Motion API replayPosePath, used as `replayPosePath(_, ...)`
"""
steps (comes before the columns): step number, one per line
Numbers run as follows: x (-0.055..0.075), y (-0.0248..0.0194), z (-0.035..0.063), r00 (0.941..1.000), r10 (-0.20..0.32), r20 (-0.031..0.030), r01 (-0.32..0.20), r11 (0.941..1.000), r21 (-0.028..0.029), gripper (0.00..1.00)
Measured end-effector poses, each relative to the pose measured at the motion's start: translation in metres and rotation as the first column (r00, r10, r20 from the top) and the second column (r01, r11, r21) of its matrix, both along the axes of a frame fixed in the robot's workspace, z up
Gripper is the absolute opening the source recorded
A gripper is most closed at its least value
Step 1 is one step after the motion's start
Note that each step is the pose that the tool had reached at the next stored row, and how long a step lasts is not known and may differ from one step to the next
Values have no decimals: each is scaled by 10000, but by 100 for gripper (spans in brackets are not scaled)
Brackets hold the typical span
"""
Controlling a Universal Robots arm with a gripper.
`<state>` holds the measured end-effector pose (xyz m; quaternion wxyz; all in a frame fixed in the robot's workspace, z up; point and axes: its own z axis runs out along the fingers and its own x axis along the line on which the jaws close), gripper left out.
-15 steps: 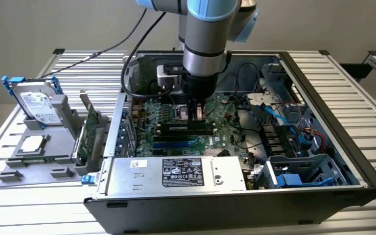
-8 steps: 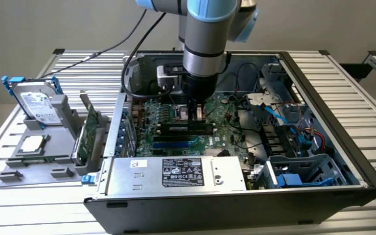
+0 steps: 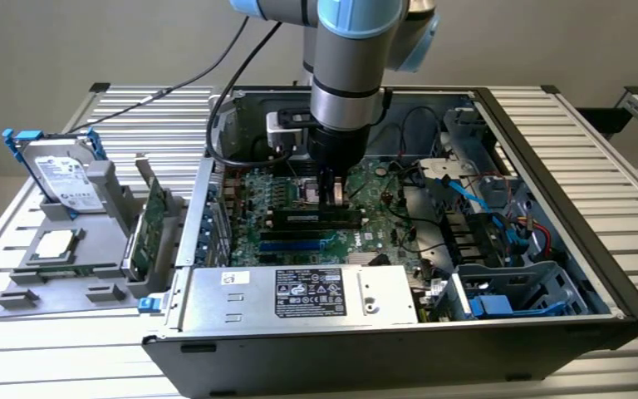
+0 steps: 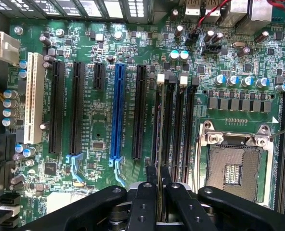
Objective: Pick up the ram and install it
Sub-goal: 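Insert the ram into the slot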
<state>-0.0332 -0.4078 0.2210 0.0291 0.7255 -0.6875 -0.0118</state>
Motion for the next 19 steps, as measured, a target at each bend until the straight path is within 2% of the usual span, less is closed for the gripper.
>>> replayPosePath(19, 0, 7, -4, 10000, 56, 0, -56, 10000, 1, 14)
